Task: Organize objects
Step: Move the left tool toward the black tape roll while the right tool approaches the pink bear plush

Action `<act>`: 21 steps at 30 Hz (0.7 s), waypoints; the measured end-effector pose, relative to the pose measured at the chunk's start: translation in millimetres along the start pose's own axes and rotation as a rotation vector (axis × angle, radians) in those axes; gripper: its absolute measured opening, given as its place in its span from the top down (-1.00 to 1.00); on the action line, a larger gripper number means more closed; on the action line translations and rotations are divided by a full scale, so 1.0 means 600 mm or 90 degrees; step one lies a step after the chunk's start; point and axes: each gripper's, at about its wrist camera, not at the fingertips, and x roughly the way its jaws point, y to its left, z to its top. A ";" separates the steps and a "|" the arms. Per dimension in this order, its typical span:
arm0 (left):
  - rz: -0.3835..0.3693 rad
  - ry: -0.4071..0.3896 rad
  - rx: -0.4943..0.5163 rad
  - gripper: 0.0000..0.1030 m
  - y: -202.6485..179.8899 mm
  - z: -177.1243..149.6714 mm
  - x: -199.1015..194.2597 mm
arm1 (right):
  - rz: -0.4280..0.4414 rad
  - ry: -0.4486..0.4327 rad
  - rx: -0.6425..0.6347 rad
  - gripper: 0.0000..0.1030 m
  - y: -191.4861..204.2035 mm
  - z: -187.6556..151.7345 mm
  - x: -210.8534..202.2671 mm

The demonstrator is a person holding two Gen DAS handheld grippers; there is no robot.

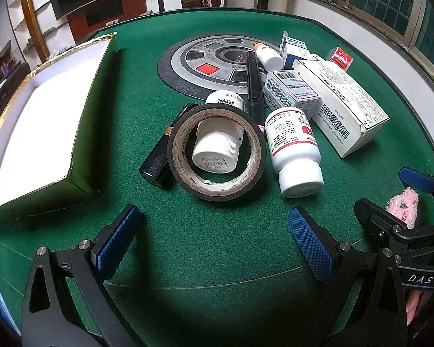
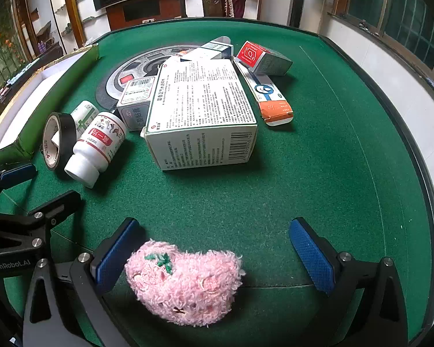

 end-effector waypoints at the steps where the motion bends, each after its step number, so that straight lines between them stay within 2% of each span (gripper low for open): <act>1: 0.000 0.000 0.000 -1.00 0.000 0.000 0.000 | 0.000 0.000 0.000 -1.00 0.001 0.000 0.000; 15: -0.001 0.000 0.001 -1.00 0.000 0.001 0.000 | 0.000 0.000 0.000 -1.00 -0.006 -0.002 -0.006; 21: -0.042 0.010 0.052 -0.99 0.022 0.003 -0.005 | 0.014 0.001 -0.020 -1.00 -0.004 0.004 0.004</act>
